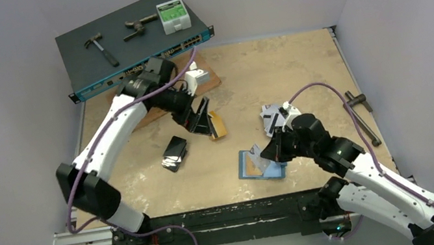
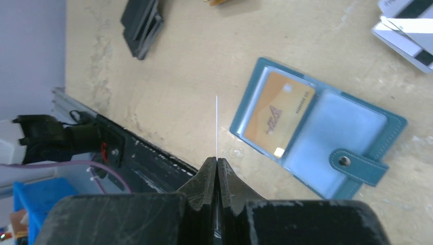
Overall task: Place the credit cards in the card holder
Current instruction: Move the card holder to the center of the board.
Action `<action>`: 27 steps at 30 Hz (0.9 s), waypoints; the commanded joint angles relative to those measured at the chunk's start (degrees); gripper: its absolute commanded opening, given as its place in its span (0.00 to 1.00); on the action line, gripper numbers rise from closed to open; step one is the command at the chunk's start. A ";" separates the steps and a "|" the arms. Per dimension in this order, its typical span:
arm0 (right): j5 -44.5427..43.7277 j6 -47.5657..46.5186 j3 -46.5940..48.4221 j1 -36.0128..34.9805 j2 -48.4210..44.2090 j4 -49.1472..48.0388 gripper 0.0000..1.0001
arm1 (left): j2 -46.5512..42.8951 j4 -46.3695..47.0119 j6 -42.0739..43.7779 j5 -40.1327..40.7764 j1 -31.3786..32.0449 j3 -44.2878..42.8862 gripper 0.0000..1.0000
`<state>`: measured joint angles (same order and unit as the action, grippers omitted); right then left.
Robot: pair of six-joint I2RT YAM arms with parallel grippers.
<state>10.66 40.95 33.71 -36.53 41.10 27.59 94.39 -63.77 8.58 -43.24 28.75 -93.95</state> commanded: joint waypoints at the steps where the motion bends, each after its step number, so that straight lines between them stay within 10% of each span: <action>1: -10.54 4.09 1.08 -3.12 0.72 7.35 0.00 | -3.32 -0.57 0.56 14.02 -2.28 6.27 1.00; 4: -13.22 3.78 2.46 -4.39 3.88 10.35 0.00 | -2.77 -1.30 2.32 10.35 -3.36 8.51 1.00; 10: -20.11 4.29 5.65 -4.60 7.62 17.33 0.00 | -12.11 11.56 7.25 28.93 7.30 17.77 1.00; 27: -29.10 12.66 7.27 -7.00 14.19 25.47 0.00 | -2.24 15.60 10.78 30.22 16.73 14.68 1.00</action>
<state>-14.28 50.17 38.35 -42.00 53.47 50.04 90.04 -51.33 16.71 -14.57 43.55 -76.31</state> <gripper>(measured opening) 0.004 0.998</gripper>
